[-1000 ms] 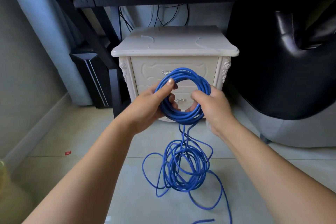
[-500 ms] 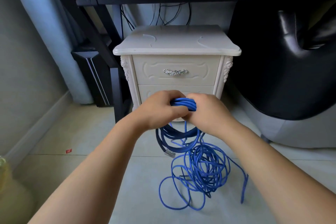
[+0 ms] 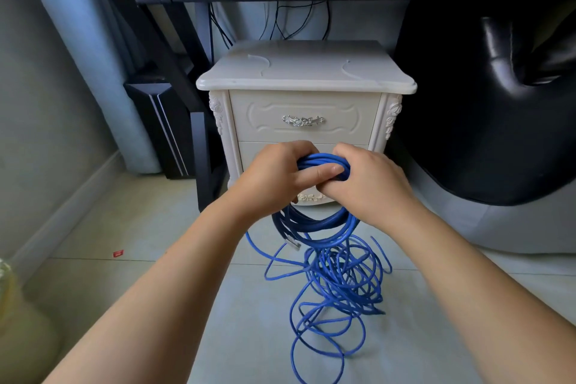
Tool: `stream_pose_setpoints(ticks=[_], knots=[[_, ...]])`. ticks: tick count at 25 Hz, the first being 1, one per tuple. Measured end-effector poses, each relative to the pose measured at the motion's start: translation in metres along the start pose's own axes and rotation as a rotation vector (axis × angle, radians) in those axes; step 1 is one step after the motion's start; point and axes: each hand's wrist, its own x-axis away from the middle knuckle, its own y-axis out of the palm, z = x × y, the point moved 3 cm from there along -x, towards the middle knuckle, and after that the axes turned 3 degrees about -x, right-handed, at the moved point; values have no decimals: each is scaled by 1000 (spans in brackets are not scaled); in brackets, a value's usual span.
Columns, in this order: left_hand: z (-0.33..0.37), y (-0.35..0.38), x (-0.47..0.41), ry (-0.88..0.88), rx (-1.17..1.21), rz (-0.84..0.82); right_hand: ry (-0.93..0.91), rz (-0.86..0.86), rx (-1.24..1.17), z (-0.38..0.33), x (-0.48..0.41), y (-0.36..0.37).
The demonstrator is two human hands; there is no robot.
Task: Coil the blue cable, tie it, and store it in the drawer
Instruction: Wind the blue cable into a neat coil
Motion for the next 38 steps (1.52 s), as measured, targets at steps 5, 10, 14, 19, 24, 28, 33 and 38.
stream_pose_setpoints(ticks=[5,10,14,19,24,28,33,38], knots=[[-5,4,3,-103,186,-236,-36,-66,-60,10,1,9],[-5,-1,0,-50,286,-56,93,-176,-602,14,-4,7],[-15,-6,-4,-110,558,102,296,-380,-1050,23,3,7],[-16,-15,-9,-145,750,176,305,-273,-1079,27,-7,2],[-15,-20,-8,-127,644,212,291,-53,-1208,26,-13,-17],[-15,-19,-8,-134,578,385,223,-142,-994,13,-2,-5],[-8,-1,-4,-237,702,613,288,-142,-942,11,3,18],[2,27,3,-377,915,553,449,-10,-1265,13,1,33]])
